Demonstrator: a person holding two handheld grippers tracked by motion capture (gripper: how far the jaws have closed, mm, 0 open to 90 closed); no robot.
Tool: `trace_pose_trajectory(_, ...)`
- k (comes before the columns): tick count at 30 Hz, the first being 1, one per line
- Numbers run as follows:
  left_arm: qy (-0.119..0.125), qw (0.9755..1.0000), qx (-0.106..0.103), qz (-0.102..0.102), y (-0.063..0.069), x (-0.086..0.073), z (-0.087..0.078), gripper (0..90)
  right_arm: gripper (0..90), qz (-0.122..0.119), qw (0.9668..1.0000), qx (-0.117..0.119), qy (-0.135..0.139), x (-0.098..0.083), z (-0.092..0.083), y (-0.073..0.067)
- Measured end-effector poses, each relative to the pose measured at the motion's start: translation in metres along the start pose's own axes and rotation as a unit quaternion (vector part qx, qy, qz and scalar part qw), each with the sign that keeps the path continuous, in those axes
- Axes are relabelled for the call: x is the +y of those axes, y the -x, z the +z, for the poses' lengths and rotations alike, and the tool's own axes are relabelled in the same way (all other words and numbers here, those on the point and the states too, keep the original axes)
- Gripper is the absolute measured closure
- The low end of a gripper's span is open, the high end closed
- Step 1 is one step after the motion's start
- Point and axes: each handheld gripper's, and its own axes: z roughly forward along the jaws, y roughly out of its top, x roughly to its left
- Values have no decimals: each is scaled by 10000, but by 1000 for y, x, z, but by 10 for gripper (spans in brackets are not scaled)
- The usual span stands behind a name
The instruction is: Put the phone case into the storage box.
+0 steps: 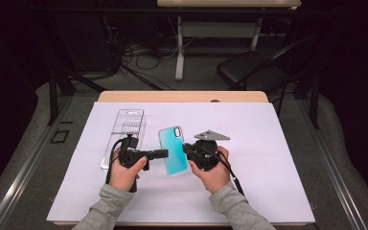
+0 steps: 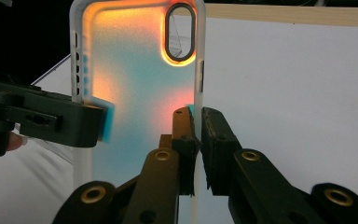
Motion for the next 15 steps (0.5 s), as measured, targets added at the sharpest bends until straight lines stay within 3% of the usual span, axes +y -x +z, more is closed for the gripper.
trace_pose_trajectory(15,17,10000,-19,65,-2,1,-4,818,683,39,9996,273,112,4,-7,4)
